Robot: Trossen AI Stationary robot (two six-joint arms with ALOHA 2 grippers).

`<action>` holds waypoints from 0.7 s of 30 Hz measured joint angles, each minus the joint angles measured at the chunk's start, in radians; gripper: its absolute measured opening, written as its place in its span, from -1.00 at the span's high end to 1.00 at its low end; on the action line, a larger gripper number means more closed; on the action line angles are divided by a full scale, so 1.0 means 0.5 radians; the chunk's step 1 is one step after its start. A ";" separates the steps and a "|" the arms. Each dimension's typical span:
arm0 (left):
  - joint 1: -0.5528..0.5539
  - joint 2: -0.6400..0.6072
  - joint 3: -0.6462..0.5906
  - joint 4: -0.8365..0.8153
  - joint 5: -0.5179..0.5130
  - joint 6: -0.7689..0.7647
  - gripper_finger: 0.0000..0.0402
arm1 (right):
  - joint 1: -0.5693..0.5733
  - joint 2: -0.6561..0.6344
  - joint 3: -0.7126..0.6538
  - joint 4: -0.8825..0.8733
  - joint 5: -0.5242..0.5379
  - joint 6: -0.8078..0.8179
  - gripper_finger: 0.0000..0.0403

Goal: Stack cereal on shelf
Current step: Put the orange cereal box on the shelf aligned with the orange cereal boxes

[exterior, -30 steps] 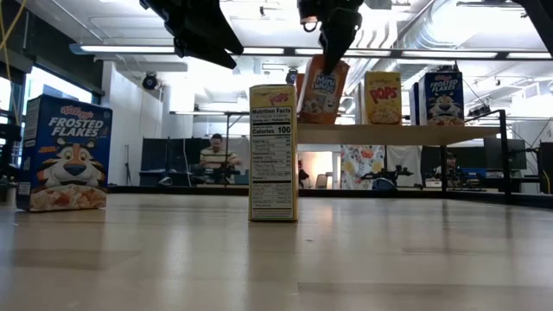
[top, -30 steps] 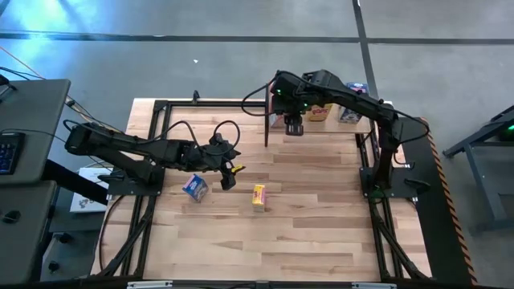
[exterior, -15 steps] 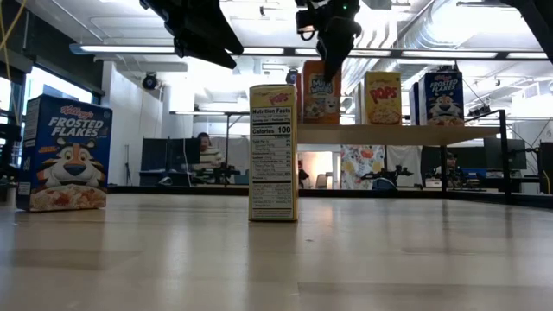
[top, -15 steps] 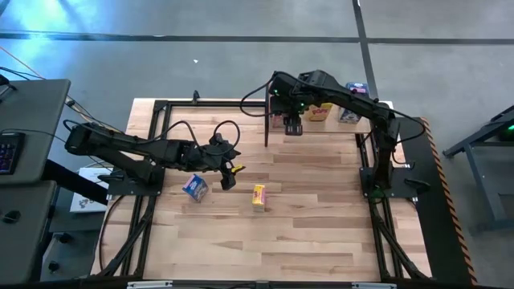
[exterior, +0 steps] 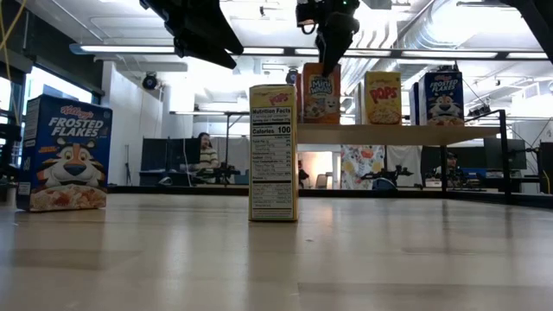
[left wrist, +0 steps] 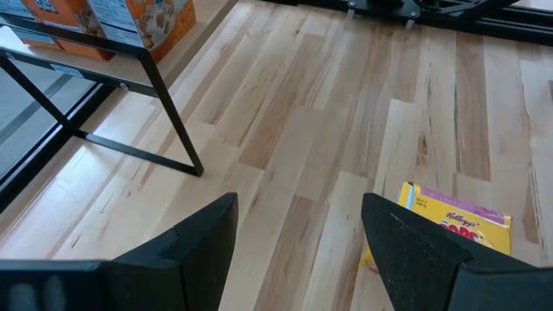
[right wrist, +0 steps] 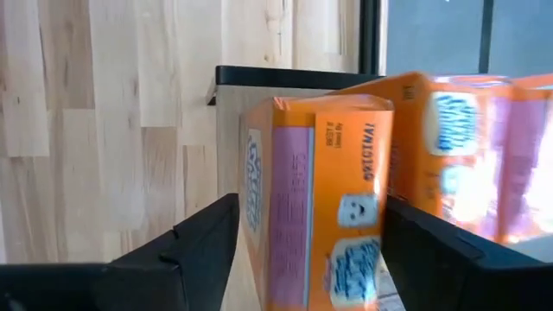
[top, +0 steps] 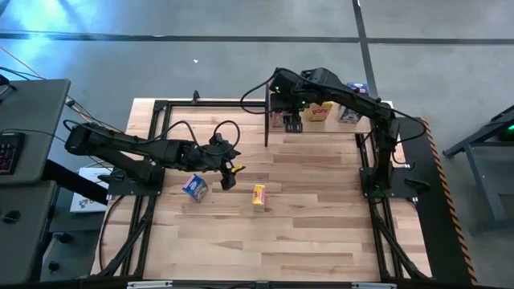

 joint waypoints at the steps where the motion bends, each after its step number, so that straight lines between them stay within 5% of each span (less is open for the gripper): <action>1: 0.000 0.000 0.000 0.000 0.000 0.000 -0.19 | 0.000 -0.001 0.021 -0.011 0.002 0.000 -0.27; 21: 0.000 0.000 0.000 0.000 -0.001 0.000 -0.19 | 0.023 -0.034 0.235 -0.288 0.083 0.241 -0.28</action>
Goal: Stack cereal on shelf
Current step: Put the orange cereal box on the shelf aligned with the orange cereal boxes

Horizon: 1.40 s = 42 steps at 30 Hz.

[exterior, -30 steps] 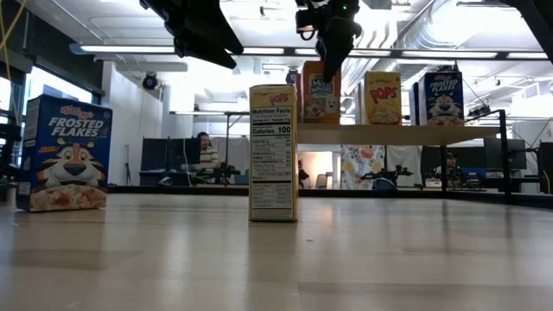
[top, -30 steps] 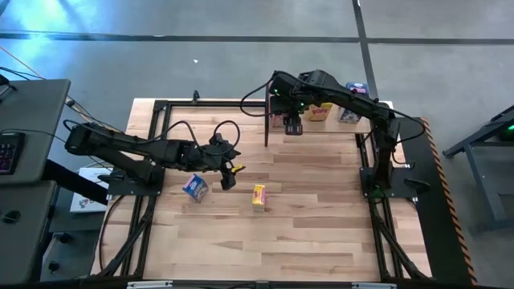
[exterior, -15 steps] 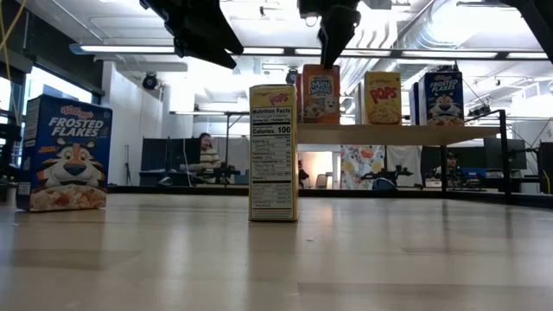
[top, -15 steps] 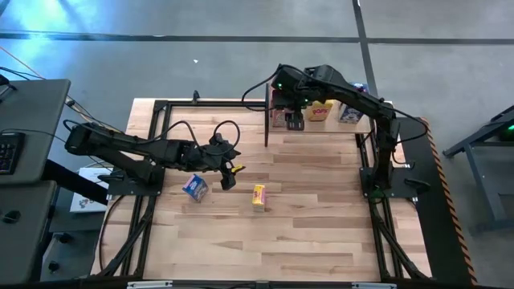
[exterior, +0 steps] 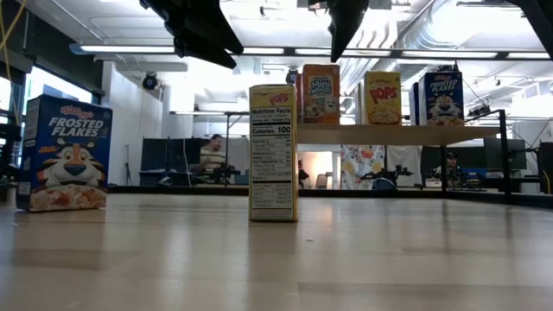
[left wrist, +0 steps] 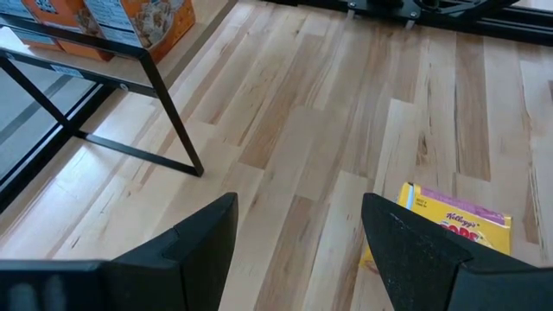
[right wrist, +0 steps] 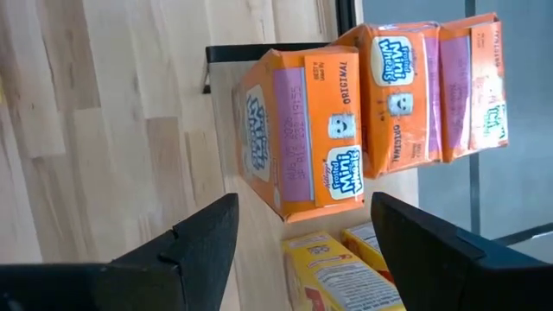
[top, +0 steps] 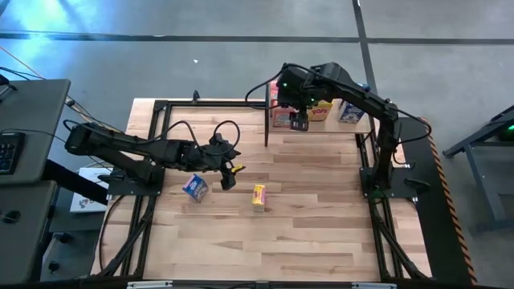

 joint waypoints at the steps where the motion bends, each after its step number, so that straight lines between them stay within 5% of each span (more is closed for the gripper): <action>1: 0.000 0.000 0.000 0.000 0.000 0.000 -0.19 | 0.001 0.001 0.000 0.000 0.000 0.023 -0.28; 26: 0.000 0.000 0.000 0.000 0.001 0.000 -0.19 | 0.009 -0.210 -0.493 0.124 -0.032 0.156 -0.28; 42: 0.000 0.000 0.000 0.000 0.000 0.000 -0.19 | 0.008 -0.203 -0.498 0.291 -0.065 0.121 -0.28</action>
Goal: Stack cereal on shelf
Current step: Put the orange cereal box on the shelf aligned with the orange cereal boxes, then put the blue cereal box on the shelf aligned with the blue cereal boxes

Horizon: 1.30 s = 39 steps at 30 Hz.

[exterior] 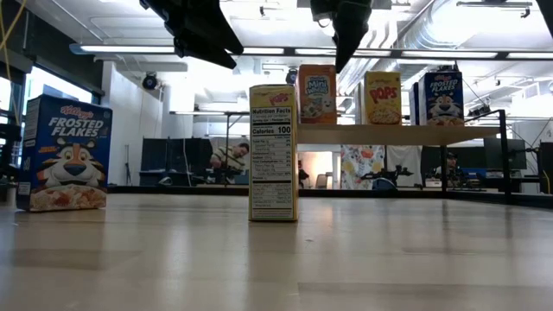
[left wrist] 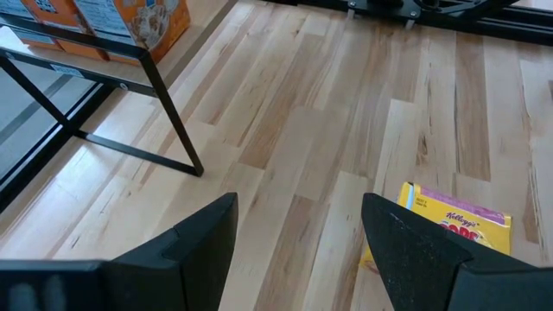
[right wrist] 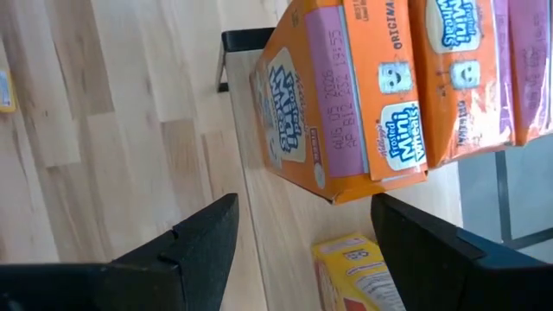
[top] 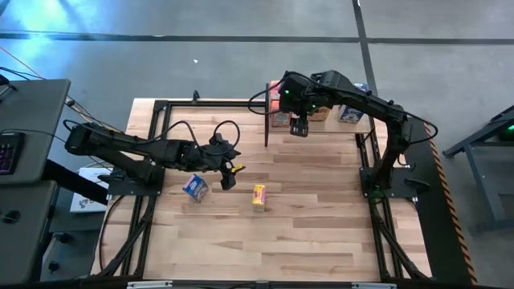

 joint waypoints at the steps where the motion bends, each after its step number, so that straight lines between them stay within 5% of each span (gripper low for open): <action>1: 0.000 0.000 0.000 0.000 0.000 0.000 -0.19 | 0.000 0.000 0.000 0.000 -0.004 0.004 -0.28; 23: 0.000 0.000 0.000 0.000 0.000 0.000 -0.19 | 0.127 -0.158 0.132 -0.260 -0.095 0.163 -0.28; 30: 0.000 0.000 0.000 0.000 0.000 0.000 -0.19 | 0.348 -0.377 0.133 -0.265 0.118 0.349 -0.28; 39: 0.000 0.000 0.000 0.000 0.000 0.000 -0.19 | 0.646 -0.958 -0.697 0.305 0.320 0.540 -0.28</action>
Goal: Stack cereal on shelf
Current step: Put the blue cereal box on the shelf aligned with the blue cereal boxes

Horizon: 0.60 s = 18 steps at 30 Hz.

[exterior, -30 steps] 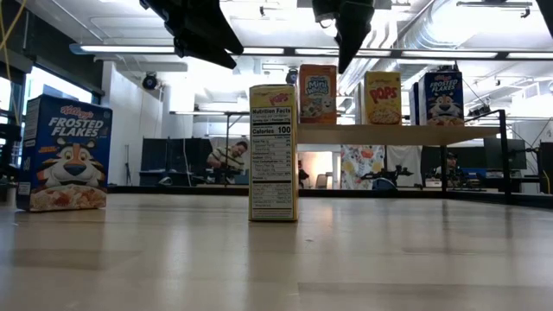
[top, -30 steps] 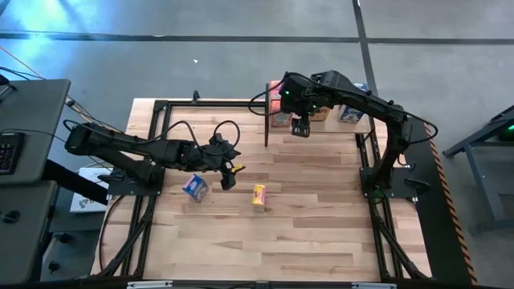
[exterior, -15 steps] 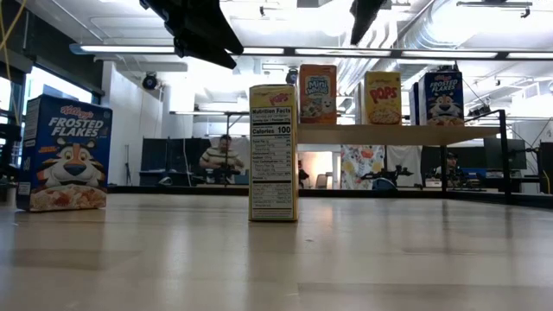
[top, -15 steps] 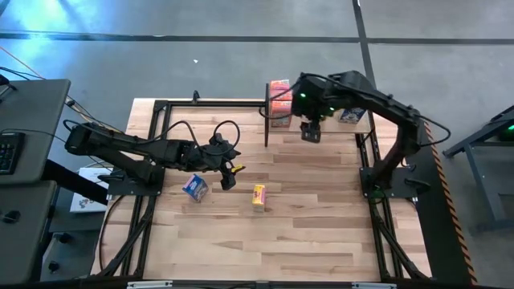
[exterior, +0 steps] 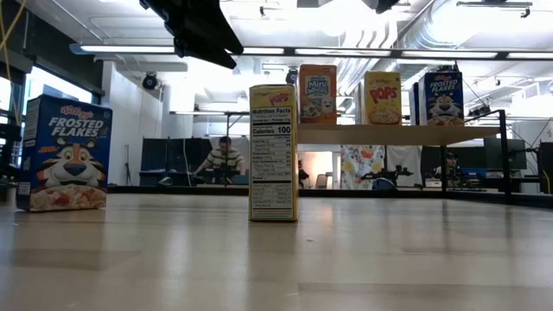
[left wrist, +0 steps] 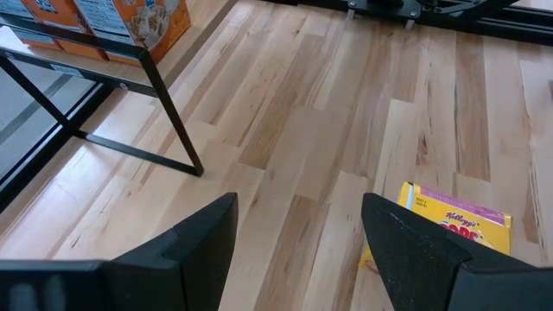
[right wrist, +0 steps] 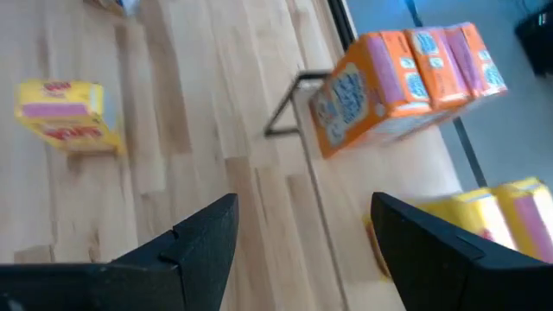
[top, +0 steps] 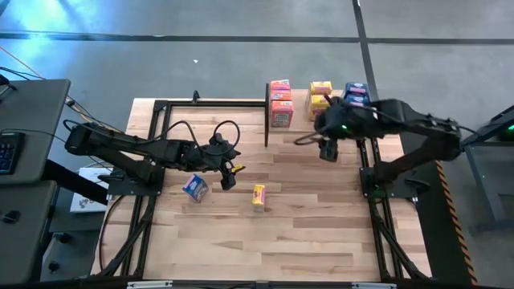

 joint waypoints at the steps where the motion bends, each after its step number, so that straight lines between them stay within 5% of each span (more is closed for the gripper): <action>1: 0.000 0.000 0.000 0.000 0.000 0.000 -0.19 | 0.017 -0.078 -0.113 0.099 -0.003 0.001 -0.28; 18: 0.000 0.000 0.000 0.000 0.001 0.000 -0.19 | 0.243 -0.966 -1.712 1.566 -0.066 0.059 -0.28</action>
